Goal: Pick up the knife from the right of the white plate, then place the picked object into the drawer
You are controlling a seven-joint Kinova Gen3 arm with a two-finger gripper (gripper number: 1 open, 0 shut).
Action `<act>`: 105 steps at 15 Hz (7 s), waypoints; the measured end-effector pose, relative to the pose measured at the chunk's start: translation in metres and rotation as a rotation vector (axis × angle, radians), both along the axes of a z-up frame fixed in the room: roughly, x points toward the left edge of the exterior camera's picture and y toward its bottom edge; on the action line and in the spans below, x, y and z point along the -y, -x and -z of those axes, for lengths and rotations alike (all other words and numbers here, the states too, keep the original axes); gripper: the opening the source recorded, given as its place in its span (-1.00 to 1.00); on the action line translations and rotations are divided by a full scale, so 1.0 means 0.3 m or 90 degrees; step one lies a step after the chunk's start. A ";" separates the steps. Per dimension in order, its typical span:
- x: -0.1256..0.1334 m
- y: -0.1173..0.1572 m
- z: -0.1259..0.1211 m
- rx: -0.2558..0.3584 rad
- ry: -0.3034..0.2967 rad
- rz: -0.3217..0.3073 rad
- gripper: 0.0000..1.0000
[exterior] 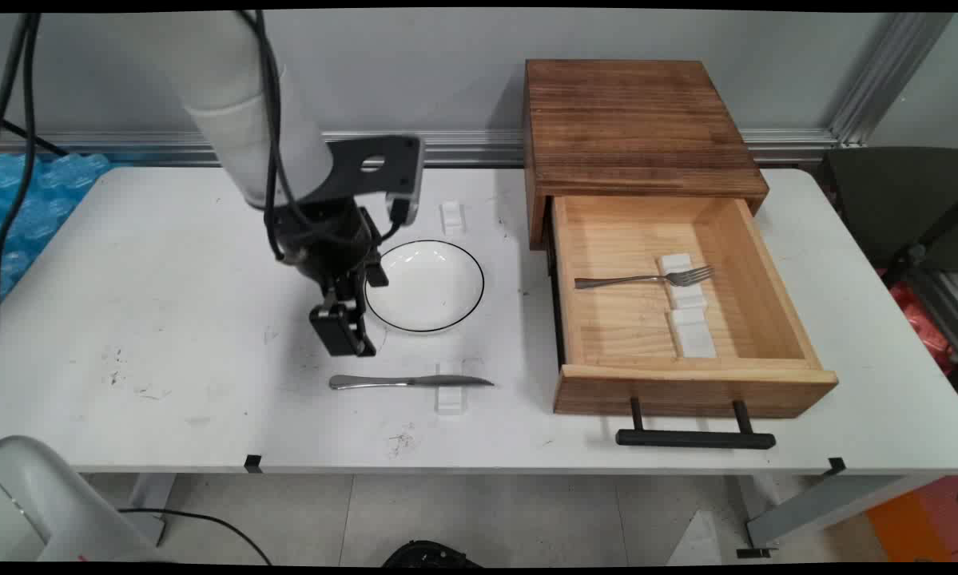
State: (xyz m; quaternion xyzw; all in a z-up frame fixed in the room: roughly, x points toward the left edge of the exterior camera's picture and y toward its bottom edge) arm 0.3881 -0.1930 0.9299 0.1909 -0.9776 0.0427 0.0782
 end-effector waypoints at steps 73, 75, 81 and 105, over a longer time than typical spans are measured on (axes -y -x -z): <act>-0.033 0.239 -0.048 -0.070 0.046 -0.058 -1.00; 0.007 0.336 -0.111 -0.082 0.059 -0.061 -1.00; 0.180 0.621 -0.155 -0.091 0.092 -0.053 -1.00; 0.629 1.048 0.343 -0.024 0.052 -0.015 -1.00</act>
